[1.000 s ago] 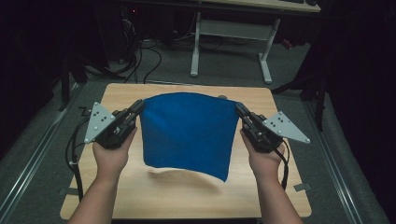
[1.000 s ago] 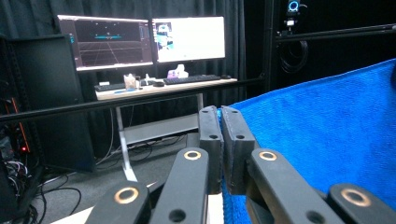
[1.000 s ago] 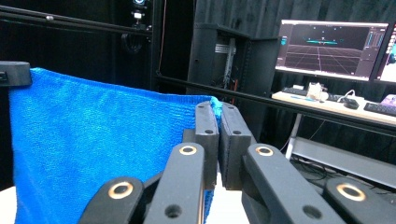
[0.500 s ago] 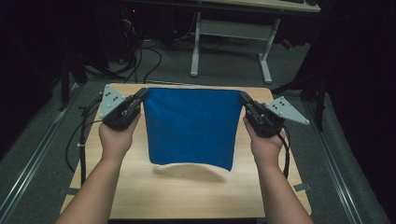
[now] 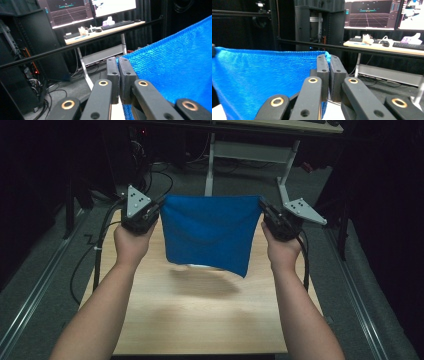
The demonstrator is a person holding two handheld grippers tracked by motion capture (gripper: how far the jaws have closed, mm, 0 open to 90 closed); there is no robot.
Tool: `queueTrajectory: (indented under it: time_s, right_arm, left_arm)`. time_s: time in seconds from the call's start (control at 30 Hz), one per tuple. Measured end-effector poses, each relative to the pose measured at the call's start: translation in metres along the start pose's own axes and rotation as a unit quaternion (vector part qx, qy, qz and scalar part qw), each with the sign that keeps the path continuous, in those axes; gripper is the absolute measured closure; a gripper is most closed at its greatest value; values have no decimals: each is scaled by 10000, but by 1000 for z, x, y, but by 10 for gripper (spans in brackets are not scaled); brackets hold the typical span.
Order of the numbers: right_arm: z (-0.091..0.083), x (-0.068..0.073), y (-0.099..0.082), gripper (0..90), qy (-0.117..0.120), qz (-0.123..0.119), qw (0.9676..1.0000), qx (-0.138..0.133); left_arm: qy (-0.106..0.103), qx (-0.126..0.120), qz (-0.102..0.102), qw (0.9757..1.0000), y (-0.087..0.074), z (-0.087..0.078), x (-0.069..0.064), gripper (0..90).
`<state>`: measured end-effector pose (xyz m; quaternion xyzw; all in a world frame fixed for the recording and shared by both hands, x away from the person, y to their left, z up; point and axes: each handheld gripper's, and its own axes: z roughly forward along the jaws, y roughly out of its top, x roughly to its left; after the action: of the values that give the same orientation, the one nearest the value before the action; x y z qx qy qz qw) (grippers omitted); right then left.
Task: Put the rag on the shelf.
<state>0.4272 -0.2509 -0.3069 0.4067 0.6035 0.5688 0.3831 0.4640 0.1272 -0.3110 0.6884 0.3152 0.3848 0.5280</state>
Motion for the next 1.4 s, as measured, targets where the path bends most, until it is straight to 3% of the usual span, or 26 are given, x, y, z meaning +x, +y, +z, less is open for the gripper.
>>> queueTrajectory:
  time_s: [0.17, 0.3, 0.5, 0.57, 0.6, 0.7, 0.8, 0.97, 1.17, 1.4]
  right_arm:
    - [23, -5, 4, 889, -109, -111, 9997, 164]
    - [41, -11, 4, 889, -221, -170, 9993, 263]
    - [59, -23, 1, 889, -285, -165, 9986, 423]
    - [71, -29, -9, 890, -310, -56, 9973, 665]
    - [71, -29, -9, 890, -310, -56, 9973, 665]
    - [84, -32, -23, 890, -348, -157, 9943, 991]
    - [87, -32, -30, 889, -346, -210, 9935, 1061]
    - [90, -38, -50, 890, -350, -123, 9902, 1345]
    - [85, -37, -85, 889, -230, -98, 9860, 1648]
    - [77, -31, -104, 888, -106, -31, 9850, 1722]
  left_arm:
    - [151, 180, -77, 9997, -2, 22, 10, 882]
    - [264, 254, 19, 9993, -3, 39, 12, 882]
    - [317, 329, -42, 9989, -5, 58, 16, 877]
    - [331, 441, -58, 9985, -11, 66, 16, 877]
    - [317, 531, -78, 9981, -15, 71, 16, 877]
    - [277, 821, -151, 9961, -36, 83, 16, 878]
    - [223, 937, -200, 9952, -46, 86, 14, 878]
    - [-69, 1213, -271, 9922, -70, 90, 6, 879]
    - [-219, 1312, -581, 9894, -89, 85, 5, 879]
    - [-314, 1412, -736, 9867, -112, 76, 0, 879]
